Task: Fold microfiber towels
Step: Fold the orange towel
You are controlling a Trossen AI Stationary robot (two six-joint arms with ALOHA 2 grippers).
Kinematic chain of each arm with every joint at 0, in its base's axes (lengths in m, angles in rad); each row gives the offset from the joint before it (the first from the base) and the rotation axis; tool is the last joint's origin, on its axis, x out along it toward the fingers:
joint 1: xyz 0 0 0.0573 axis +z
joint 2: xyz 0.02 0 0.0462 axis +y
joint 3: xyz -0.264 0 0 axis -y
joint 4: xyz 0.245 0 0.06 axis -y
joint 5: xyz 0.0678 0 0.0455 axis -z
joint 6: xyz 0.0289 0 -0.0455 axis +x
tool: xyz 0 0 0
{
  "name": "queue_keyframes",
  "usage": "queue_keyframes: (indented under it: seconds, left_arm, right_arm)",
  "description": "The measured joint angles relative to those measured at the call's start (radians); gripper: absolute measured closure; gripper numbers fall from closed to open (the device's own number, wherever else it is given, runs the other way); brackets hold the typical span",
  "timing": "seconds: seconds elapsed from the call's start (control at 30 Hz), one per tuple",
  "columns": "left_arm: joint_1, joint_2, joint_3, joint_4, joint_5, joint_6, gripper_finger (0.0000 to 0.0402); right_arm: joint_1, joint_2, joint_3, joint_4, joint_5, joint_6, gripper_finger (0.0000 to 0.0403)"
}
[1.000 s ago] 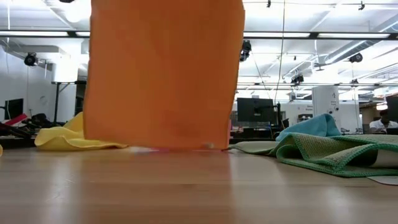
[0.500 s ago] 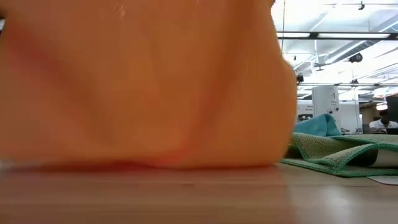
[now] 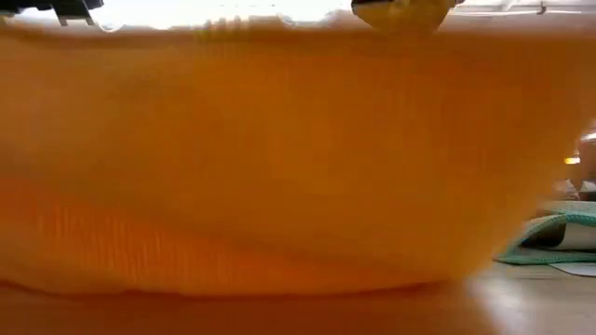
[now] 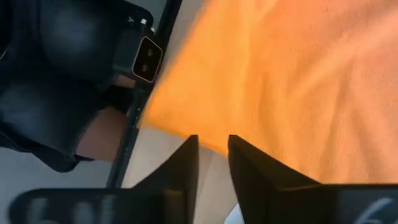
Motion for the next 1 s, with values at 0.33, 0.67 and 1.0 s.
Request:
queue_keyframes:
  seconds: [0.33, 0.67, 1.0]
  left_arm:
    - [0.001, -0.029, 0.001, -0.014, 0.017, -0.044, 0.0389]
    - [0.024, -0.026, -0.003, -0.029, 0.044, -0.039, 0.0245]
    - [0.128, -0.019, -0.033, -0.098, -0.275, 0.232, 0.0236]
  right_arm:
    - [-0.007, -0.025, -0.003, -0.033, 0.164, -0.085, 0.0258]
    - [-0.029, -0.025, -0.052, 0.025, 0.178, -0.116, 0.0269]
    - [-0.078, -0.024, -0.262, 0.301, 0.386, -0.106, 0.0321]
